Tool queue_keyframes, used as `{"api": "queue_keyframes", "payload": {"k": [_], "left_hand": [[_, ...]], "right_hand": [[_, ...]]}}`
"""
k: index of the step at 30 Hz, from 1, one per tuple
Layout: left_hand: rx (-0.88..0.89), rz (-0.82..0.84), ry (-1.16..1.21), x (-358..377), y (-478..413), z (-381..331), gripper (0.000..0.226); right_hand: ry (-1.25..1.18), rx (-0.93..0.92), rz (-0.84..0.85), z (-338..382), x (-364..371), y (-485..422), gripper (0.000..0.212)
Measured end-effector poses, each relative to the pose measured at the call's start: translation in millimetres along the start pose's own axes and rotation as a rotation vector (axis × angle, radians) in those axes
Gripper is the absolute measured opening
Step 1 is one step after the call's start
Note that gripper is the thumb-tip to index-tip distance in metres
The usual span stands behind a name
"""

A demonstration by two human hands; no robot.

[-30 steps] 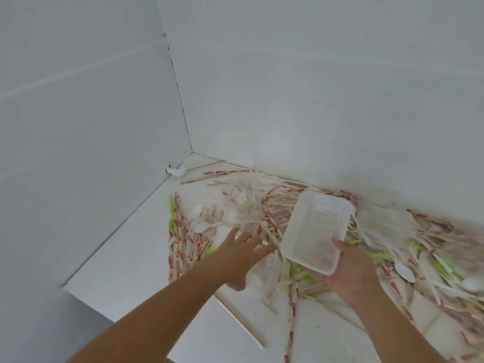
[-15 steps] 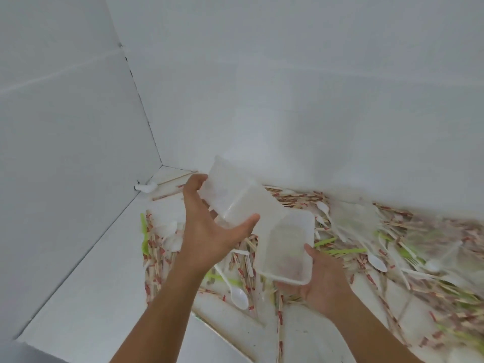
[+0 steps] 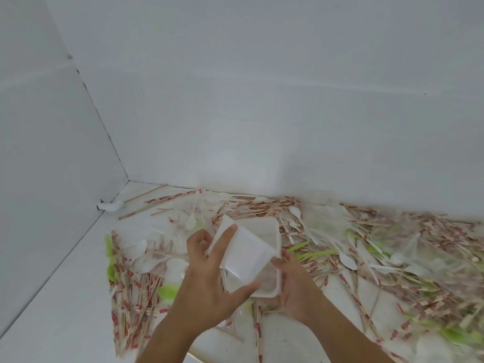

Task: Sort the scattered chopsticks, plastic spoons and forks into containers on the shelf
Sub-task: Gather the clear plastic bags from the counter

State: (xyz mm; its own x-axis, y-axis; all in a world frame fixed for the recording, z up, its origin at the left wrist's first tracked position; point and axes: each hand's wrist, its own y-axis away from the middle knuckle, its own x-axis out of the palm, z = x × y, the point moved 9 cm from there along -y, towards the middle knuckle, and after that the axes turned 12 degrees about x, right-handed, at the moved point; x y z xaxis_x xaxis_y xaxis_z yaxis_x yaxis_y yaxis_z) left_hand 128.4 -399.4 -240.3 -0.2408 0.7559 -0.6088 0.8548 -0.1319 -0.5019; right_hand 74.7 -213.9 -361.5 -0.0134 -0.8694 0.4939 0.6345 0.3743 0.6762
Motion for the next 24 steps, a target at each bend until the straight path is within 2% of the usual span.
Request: {"api": "queue_keyframes", "payload": {"k": [7,11,14,16,20,24], "left_hand": [[0.044,0.033,0.018,-22,-26,-24,0.034],[-0.004,0.092,0.09,-19,-36,-16,0.048],[0.049,-0.027,0.103,-30,-42,-24,0.023],[0.127,-0.094,0.076,-31,-43,-31,0.011],[0.223,-0.021,-0.097,-1,-27,-31,0.011],[0.267,0.044,-0.195,22,-9,-23,0.013]], "right_hand": [[0.052,-0.015,-0.074,0,-6,0,0.079],[0.067,-0.027,-0.058,3,-3,4,0.082],[0.034,0.011,0.012,3,1,9,0.062],[-0.007,0.045,0.078,2,3,12,0.056],[-0.114,0.073,0.223,2,11,16,0.061],[-0.222,0.112,0.233,-1,1,13,0.06]]}}
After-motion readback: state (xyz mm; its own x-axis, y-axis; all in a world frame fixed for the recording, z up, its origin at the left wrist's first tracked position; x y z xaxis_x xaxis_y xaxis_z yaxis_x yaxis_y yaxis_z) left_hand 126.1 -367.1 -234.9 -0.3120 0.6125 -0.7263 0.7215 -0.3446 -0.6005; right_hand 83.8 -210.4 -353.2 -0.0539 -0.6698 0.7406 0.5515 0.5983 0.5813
